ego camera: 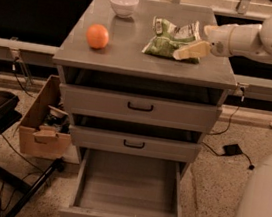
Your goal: Place green jalapeno chip bag into bottom drawer
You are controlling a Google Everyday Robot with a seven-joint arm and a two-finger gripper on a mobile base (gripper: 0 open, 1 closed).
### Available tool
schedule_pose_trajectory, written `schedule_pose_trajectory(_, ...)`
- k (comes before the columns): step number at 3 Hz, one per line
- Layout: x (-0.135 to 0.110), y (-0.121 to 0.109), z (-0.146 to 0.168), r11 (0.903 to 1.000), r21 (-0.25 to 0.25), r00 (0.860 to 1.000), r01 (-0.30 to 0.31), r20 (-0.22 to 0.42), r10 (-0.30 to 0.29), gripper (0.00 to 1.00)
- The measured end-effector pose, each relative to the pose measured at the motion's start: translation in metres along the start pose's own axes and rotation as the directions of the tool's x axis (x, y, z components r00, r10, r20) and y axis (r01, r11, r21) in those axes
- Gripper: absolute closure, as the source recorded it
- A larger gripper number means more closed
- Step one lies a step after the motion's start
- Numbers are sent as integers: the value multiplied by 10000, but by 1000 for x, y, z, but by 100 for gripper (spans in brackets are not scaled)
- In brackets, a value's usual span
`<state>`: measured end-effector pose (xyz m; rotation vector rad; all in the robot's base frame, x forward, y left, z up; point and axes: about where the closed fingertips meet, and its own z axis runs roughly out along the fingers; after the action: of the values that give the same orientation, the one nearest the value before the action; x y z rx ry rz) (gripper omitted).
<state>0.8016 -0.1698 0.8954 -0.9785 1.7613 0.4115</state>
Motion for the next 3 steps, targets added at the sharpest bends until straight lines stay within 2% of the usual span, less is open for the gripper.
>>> schedule_pose_trajectory(1, 1, 3, 24, 9991, -326, 9996, -266, -129, 262, 16)
schedule_pose_trajectory(3, 1, 6, 51, 9967, -658, 9987, -471, -232, 456, 63)
